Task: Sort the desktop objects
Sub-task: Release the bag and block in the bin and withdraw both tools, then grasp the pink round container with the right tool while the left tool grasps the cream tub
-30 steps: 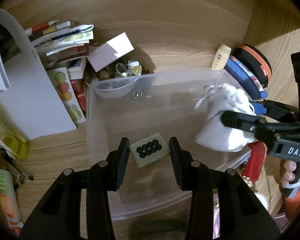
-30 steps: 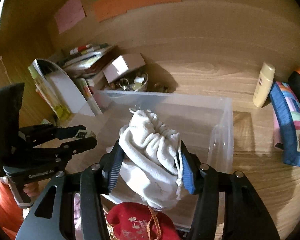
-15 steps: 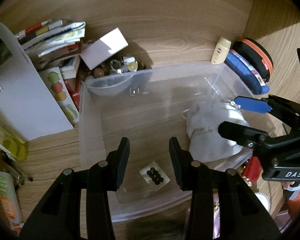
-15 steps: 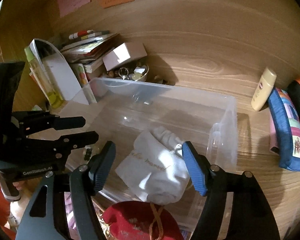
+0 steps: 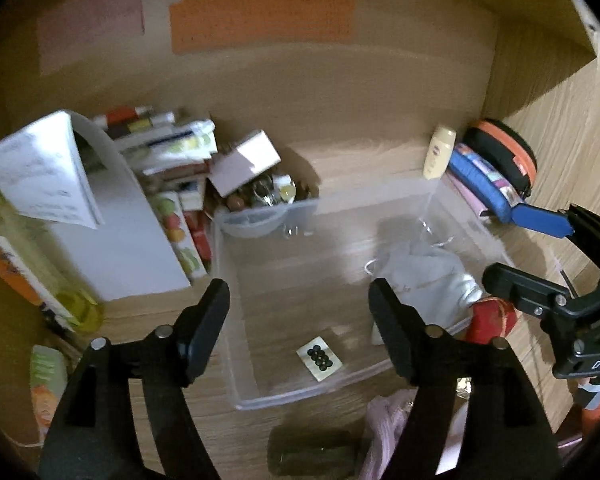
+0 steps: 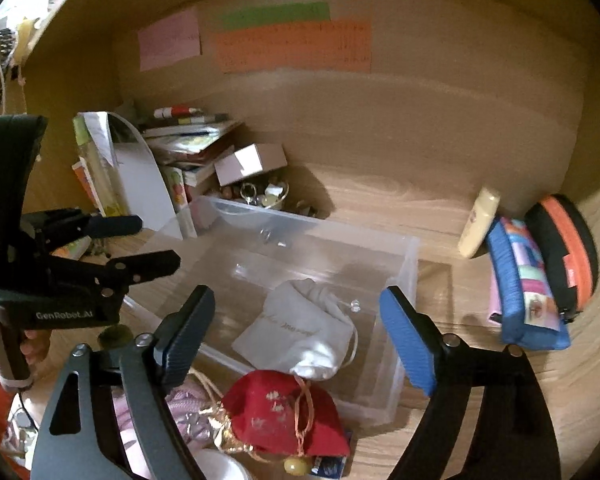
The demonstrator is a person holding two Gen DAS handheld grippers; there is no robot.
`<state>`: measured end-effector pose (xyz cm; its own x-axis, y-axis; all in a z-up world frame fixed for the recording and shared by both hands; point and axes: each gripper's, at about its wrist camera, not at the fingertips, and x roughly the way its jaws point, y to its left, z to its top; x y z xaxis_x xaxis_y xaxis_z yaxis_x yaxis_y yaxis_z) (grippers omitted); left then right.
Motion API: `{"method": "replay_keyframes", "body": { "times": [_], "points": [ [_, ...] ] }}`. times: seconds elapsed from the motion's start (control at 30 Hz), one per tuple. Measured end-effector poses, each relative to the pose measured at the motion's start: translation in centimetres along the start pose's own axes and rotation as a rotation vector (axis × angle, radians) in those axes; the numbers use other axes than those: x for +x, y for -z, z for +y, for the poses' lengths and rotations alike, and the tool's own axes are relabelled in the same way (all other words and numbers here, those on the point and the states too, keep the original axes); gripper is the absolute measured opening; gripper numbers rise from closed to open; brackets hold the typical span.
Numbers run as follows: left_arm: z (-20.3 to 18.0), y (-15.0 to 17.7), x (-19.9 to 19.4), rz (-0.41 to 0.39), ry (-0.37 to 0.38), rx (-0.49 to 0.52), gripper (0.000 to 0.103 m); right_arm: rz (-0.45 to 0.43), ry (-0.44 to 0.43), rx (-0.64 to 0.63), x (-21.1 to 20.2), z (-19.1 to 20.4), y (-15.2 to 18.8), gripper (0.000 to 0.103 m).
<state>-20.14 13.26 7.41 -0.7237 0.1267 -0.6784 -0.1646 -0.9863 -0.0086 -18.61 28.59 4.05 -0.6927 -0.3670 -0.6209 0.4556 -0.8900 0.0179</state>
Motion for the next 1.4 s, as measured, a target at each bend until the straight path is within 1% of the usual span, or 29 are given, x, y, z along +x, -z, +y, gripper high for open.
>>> {"method": "replay_keyframes", "body": {
  "times": [0.13,0.2,0.27,0.37,0.53,0.77,0.9,1.13,1.27,1.4],
  "points": [
    [0.6,0.2,-2.1,-0.042,-0.007,-0.018,0.08,-0.036,0.021,-0.006,-1.9,0.2,0.3,0.088],
    [1.1,0.7,-3.5,-0.066,-0.011,-0.028,0.088,-0.055,0.025,-0.004,-2.9,0.2,0.5,0.09],
    [1.4,1.4,-4.6,-0.083,-0.026,-0.031,0.09,-0.075,0.029,-0.001,-4.0,0.3,0.9,0.093],
    [1.9,2.9,-6.0,-0.086,-0.049,-0.032,0.09,-0.106,0.042,0.001,-5.5,0.5,1.8,0.1],
    [2.7,6.1,-8.0,-0.073,-0.07,-0.049,0.09,-0.137,0.066,-0.002,-7.5,0.8,3.5,0.102],
    [2.8,10.2,-9.7,-0.052,-0.067,-0.102,0.091,-0.123,0.012,0.02,-8.5,1.8,6.3,0.102],
    [2.3,13.0,-10.3,-0.033,-0.085,-0.121,0.091,-0.098,-0.022,-0.008,-8.3,3.5,8.1,0.102],
    [1.3,17.6,-10.4,0.023,-0.085,-0.15,0.092,-0.048,-0.08,-0.052,-7.4,6.3,10.3,0.102],
    [0.4,19.3,-10.0,0.035,-0.065,-0.163,0.095,-0.019,-0.104,-0.075,-6.7,7.4,11.1,0.102],
    [-0.2,20.2,-9.2,0.051,-0.042,-0.173,0.095,0.001,-0.103,-0.1,-5.8,8.4,11.6,0.102]
  ]
}}
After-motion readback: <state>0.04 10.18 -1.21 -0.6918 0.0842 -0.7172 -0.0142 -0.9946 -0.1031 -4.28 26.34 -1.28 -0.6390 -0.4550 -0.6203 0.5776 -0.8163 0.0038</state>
